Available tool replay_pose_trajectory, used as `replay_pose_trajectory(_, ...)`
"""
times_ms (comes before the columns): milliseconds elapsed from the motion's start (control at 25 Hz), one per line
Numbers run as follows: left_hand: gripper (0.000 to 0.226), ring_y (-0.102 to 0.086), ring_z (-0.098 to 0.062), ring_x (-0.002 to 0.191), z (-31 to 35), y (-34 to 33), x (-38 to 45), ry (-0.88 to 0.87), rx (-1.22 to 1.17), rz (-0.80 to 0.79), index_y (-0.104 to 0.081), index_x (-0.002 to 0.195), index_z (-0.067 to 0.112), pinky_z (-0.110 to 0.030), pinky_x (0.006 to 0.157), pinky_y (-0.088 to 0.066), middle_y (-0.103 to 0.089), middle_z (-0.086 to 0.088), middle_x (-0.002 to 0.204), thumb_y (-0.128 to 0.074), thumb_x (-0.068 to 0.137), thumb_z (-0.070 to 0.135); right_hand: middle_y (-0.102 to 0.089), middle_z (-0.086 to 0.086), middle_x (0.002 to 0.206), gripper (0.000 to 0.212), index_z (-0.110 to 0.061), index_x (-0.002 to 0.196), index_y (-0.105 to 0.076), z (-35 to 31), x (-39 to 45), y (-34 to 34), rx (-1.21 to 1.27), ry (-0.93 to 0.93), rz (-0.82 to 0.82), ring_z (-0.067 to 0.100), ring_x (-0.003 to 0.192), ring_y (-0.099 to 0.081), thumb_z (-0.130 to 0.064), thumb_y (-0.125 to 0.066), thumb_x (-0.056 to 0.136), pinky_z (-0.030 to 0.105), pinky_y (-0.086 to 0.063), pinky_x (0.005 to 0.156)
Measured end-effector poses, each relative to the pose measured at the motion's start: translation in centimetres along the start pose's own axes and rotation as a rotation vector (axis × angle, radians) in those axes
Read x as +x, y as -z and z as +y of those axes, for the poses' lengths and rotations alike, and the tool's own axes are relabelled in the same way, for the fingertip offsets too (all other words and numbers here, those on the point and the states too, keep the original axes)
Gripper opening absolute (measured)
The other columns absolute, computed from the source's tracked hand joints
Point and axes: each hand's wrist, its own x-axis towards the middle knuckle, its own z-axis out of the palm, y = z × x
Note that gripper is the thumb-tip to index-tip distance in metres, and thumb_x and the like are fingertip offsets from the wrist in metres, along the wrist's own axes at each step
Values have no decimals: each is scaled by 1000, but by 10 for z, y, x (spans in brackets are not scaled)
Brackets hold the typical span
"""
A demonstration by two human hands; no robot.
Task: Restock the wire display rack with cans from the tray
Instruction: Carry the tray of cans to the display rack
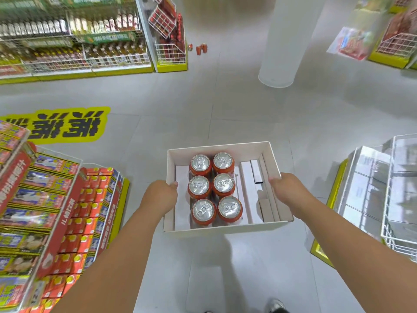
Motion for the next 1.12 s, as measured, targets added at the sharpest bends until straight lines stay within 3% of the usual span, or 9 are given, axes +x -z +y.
replay_pose_trajectory(80,49,-64,-42,111,8,4,9,7,20,-7,-63,128,-2,-44,90,-56,-67,-23,124,-47,107,39,-67,21,102,28,-2,117,-65,-7,11,0,0,-16,3,40,98,-64,-19,-45,106,36,-47,80)
replay_pose_trajectory(280,48,-64,-40,111,49,11,59,6,40,-22,-66,124,-3,-40,88,-51,-68,-23,122,-48,106,38,-63,11,99,32,-5,125,-65,-40,66,10,5,-19,-34,31,90,-57,-20,-46,106,36,-43,80)
replay_pose_trajectory(440,45,-65,-40,106,106,15,116,13,3,-17,-69,117,-1,-37,83,-50,-70,-22,116,-51,105,38,-68,24,110,21,-12,101,-64,-89,129,33,1,-4,-26,44,107,-64,-18,-45,105,35,-38,75)
replay_pose_trajectory(560,42,-65,-36,95,159,23,161,35,-42,2,-70,113,3,-36,75,-50,-70,-17,106,-50,104,39,-62,12,89,23,-11,105,-66,-138,184,57,-5,30,-35,31,81,-56,-19,-44,105,33,-39,69)
replay_pose_trajectory(680,42,-64,-33,90,210,35,207,36,-58,13,-70,110,3,-36,74,-49,-69,-14,99,-49,104,38,-59,7,88,19,-18,97,-61,-186,235,80,-16,41,-43,26,78,-51,-20,-44,105,33,-39,68)
replay_pose_trajectory(920,43,-65,-37,95,289,53,321,6,-56,17,-69,109,-1,-38,80,-51,-70,-19,102,-49,105,37,-61,1,86,17,-18,107,-61,-275,344,96,-19,50,-20,19,73,-54,-21,-44,105,29,-41,64)
replay_pose_trajectory(1120,42,-63,-33,88,349,79,450,-29,-41,-13,-68,106,-1,-35,70,-45,-69,-17,99,-47,105,36,-66,17,97,21,-9,107,-63,-363,441,86,-26,44,-5,35,93,-64,-20,-45,106,34,-40,71)
